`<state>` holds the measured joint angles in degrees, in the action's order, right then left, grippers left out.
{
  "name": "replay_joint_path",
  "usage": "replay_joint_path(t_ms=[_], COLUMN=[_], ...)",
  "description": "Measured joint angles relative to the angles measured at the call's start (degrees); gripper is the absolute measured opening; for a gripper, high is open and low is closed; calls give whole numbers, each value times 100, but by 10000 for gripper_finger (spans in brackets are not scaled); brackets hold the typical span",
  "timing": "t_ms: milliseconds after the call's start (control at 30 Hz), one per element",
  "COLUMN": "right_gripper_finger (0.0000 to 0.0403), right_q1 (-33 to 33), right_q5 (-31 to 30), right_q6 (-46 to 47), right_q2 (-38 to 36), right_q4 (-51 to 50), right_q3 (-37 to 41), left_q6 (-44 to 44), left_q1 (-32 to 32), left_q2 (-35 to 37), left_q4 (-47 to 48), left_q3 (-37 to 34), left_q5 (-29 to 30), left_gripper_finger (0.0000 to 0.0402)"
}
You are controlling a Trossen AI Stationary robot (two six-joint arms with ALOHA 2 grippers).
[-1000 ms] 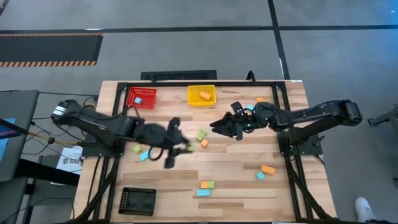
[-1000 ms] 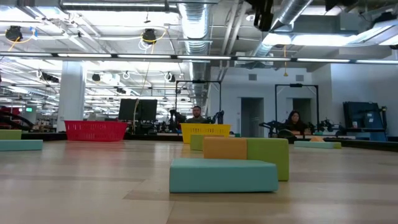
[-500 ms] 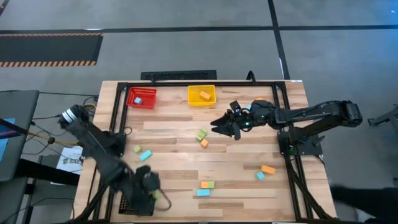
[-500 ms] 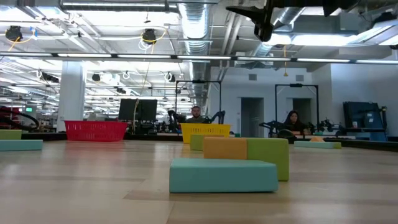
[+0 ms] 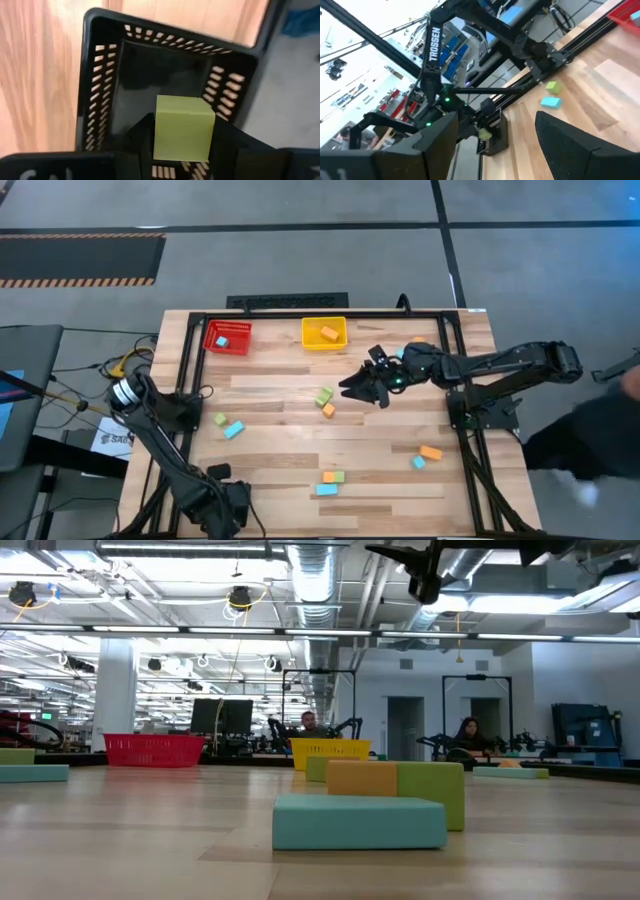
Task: Sort & place blocks by color
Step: Put the wooden green block into the black bin, then put the wooden blue block into the red bin
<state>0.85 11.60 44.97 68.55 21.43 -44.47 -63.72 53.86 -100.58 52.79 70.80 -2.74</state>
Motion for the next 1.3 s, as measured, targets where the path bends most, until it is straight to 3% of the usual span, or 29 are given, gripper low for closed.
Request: replay_joint_path(t_ms=[533, 800, 933, 1167, 1300], right_gripper_finger=[286, 286, 286, 286, 286], right_q1=[-317, -311, -309, -296, -296], right_q5=[11, 31, 47, 53, 52], right_q6=[66, 62, 17, -47, -212], right_q2=[0, 0, 0, 0, 0], right_q4=[0, 0, 0, -98, -617], right_q3=[0, 0, 0, 0, -2], left_q6=[581, 459, 763, 1029, 1008], left_q1=[12, 7, 7, -50, -371], left_q2=[-65, -65, 16, 668, 1058], left_q4=[20, 1, 29, 590, 456], left_q3=[-362, -361, -199, 373, 457], left_q5=[96, 38, 69, 1272, 2568], left_gripper_finger=[115, 275, 326, 341, 333])
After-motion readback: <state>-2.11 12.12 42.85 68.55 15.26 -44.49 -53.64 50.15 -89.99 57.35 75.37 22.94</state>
